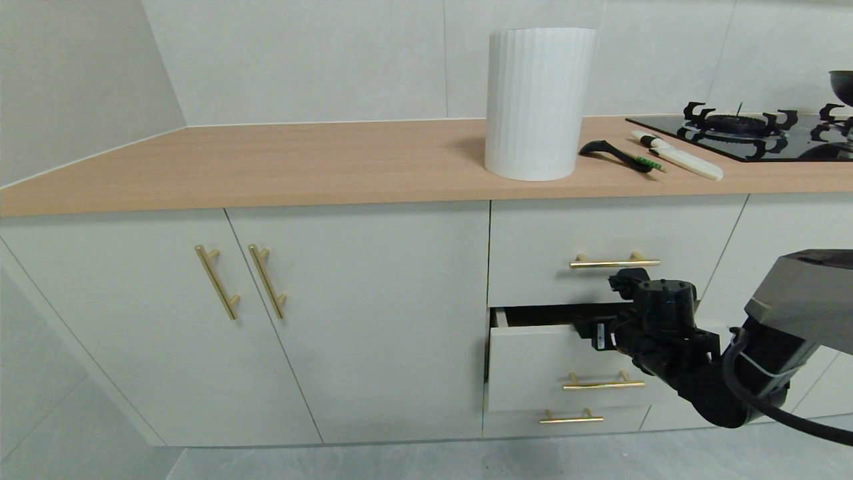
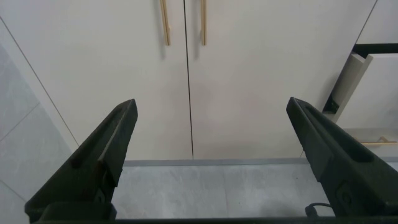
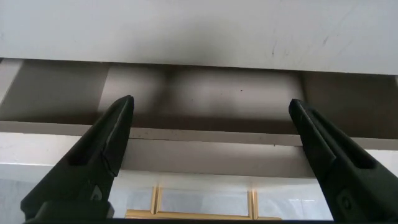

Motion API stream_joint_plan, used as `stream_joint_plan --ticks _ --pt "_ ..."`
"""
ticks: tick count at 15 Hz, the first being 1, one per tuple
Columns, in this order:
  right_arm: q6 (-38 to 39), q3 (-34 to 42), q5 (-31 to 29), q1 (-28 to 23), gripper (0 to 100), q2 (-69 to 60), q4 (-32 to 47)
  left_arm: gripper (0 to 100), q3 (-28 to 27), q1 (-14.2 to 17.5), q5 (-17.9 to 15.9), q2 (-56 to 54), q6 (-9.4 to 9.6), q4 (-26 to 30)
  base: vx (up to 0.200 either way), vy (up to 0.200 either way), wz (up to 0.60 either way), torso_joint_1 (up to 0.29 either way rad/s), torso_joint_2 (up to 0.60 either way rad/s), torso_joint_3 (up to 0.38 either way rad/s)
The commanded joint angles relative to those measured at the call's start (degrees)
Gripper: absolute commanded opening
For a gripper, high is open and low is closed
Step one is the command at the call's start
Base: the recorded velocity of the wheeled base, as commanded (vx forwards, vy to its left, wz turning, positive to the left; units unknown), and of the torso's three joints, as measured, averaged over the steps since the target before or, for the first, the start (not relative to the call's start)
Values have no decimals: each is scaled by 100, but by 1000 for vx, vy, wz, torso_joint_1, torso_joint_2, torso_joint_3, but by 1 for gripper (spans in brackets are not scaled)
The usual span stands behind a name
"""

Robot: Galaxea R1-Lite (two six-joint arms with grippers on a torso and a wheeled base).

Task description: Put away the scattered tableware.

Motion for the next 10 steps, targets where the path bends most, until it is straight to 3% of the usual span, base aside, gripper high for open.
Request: stream_joint_plan --ticks 1,10 --pt "-3 35 1 2 100 -13 44 100 0 7 4 1 0 0 0 0 0 0 0 0" --pt "-3 114 54 2 100 -980 1845 100 0 -2 4 1 0 0 0 0 0 0 0 0"
